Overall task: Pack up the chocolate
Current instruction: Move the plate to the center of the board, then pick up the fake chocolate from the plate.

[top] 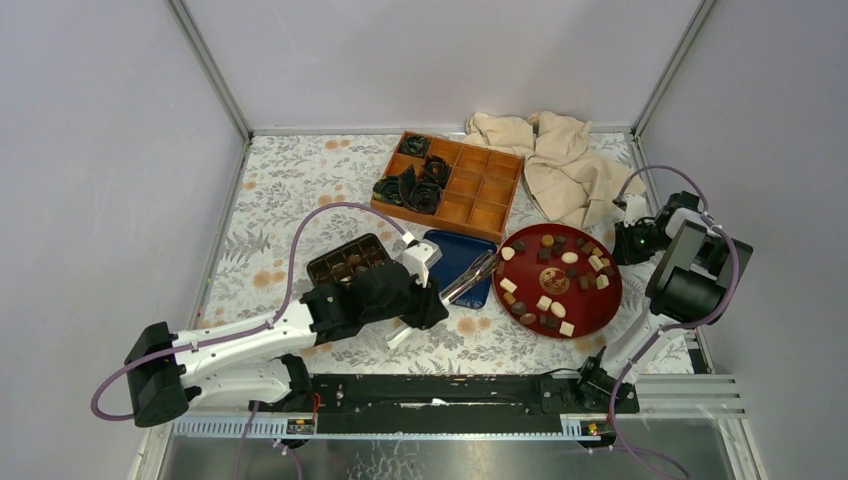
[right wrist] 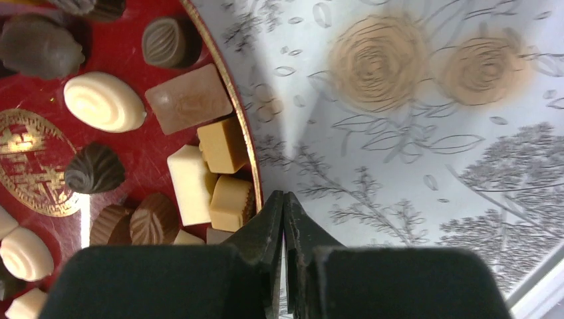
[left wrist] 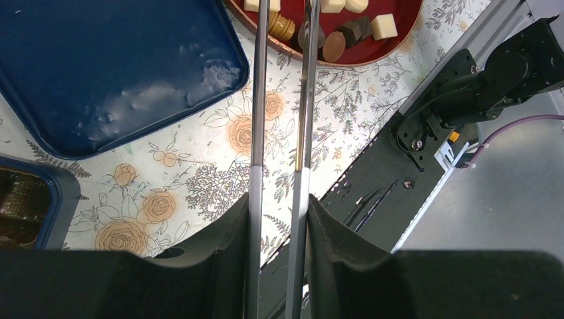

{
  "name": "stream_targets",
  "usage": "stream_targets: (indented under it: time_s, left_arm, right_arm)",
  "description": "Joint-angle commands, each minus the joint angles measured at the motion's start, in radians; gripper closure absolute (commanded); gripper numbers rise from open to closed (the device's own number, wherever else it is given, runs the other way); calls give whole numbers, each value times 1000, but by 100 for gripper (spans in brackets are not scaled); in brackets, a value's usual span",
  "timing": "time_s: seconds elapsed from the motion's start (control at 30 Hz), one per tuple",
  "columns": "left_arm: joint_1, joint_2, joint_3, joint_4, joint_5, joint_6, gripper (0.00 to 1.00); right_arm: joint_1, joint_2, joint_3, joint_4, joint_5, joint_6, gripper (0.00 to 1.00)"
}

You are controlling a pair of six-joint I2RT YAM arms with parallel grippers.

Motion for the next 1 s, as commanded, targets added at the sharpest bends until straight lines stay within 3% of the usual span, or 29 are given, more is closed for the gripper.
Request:
stream_targets:
  time_s: [0.0, 0.6, 0.77, 0.97]
  left_arm:
    - [-4, -4, 6, 51, -28, 18, 62]
    - [-33, 14, 0, 41, 27, -31, 63]
    - [-96, 63, 54, -17, 5, -29, 63]
    - [-175, 207, 173, -114, -65, -5, 63]
  right_arm:
    - [25, -65, -72, -108, -55, -66, 92]
    - [249, -231, -174, -131, -77, 100, 90]
    - [247, -325, -143, -96, 16, 191, 81]
    - [247, -431, -118, -105, -110, 276, 70]
